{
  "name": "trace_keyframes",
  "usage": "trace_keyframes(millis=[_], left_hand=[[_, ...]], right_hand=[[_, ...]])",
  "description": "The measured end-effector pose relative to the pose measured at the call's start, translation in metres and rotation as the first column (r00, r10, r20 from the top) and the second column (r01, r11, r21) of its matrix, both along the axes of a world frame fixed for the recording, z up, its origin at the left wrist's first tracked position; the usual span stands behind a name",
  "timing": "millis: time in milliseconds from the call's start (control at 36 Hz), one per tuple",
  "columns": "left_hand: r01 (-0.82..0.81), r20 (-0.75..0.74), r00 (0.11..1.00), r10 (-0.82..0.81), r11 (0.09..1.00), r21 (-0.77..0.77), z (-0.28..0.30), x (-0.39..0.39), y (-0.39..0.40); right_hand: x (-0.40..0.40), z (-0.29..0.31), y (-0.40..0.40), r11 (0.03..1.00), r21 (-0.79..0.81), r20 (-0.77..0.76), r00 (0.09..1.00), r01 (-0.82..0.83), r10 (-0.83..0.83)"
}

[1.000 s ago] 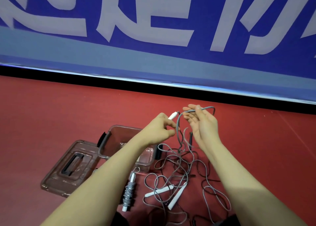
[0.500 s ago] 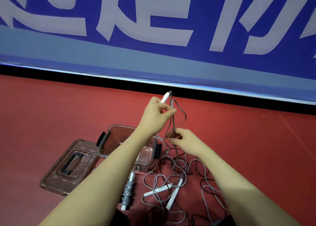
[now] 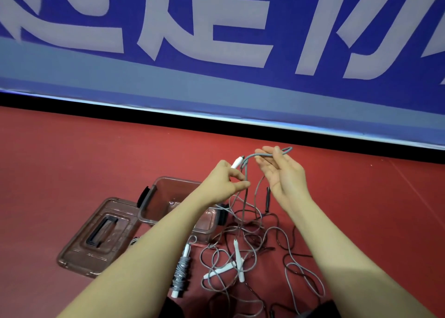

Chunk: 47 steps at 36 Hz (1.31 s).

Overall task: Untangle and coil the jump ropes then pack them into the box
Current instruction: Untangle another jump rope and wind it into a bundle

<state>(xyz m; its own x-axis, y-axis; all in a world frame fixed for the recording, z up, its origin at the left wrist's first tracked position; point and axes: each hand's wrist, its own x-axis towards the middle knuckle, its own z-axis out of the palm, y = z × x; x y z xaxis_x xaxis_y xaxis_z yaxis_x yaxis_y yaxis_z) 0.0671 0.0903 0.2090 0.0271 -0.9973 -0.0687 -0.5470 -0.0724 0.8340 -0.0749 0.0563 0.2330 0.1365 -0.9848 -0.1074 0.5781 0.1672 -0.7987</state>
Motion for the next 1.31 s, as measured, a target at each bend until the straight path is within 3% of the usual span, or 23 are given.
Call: trace_keyframes(millis=[139, 222, 278, 333, 472, 528, 667, 806, 889, 1083, 1139, 1222, 1306], left_hand=[[-0.088, 0.017, 0.996, 0.091, 0.985, -0.149, 0.003, -0.002, -0.002], [-0.152, -0.011, 0.988, 0.154, 0.964, -0.217, 0.008, 0.0, -0.004], [-0.173, -0.031, 0.985, 0.171, 0.952, -0.251, 0.013, 0.001, -0.005], [-0.175, -0.034, 0.984, 0.172, 0.945, -0.277, 0.018, 0.001, -0.006], [-0.173, -0.059, 0.985, 0.162, 0.932, -0.318, 0.028, 0.0, -0.007], [-0.174, -0.083, 0.984, 0.155, 0.93, -0.324, 0.032, -0.001, -0.006], [-0.187, -0.116, 0.98, 0.161, 0.947, -0.262, 0.029, 0.002, -0.008], [0.006, 0.146, 0.989, -0.002, 1.0, -0.028, 0.012, 0.009, -0.004], [0.096, 0.158, 0.982, -0.105, 0.994, 0.06, 0.004, 0.007, 0.0], [-0.019, 0.1, 0.995, 0.032, 0.992, -0.124, -0.004, 0.002, -0.004], [-0.069, 0.066, 0.994, 0.081, 0.982, -0.176, -0.001, 0.002, -0.005], [-0.098, 0.018, 0.994, 0.105, 0.967, -0.235, 0.006, 0.001, -0.006], [-0.1, 0.0, 0.995, 0.104, 0.957, -0.273, 0.015, -0.001, -0.005]], right_hand=[[-0.001, -0.001, -0.003, 1.0, 0.001, 0.034, 0.999, 0.023, -0.023], [-0.004, -0.012, -0.005, 0.999, 0.018, -0.207, 0.977, -0.038, 0.041], [-0.006, -0.02, -0.003, 0.987, 0.041, -0.444, 0.882, -0.157, 0.159], [-0.006, -0.026, 0.002, 0.952, 0.057, -0.627, 0.731, -0.301, 0.269], [0.005, -0.028, 0.014, 0.83, 0.023, -0.849, 0.427, -0.558, 0.31], [0.01, -0.029, 0.015, 0.844, -0.019, -0.855, 0.446, -0.537, 0.265], [0.013, -0.027, 0.01, 0.957, -0.067, -0.665, 0.727, -0.282, 0.168], [0.006, -0.01, 0.004, 0.995, -0.004, -0.284, 0.954, -0.102, 0.097], [0.002, -0.002, 0.0, 0.997, 0.05, -0.099, 0.993, -0.059, 0.063], [0.001, -0.002, -0.002, 0.997, 0.065, 0.02, 0.999, -0.03, 0.029], [0.0, -0.004, -0.003, 0.998, 0.044, -0.039, 0.998, -0.051, 0.052], [-0.001, -0.014, -0.001, 0.988, 0.006, -0.368, 0.918, -0.157, 0.148], [-0.003, -0.028, 0.002, 0.941, -0.045, -0.774, 0.608, -0.335, 0.179]])
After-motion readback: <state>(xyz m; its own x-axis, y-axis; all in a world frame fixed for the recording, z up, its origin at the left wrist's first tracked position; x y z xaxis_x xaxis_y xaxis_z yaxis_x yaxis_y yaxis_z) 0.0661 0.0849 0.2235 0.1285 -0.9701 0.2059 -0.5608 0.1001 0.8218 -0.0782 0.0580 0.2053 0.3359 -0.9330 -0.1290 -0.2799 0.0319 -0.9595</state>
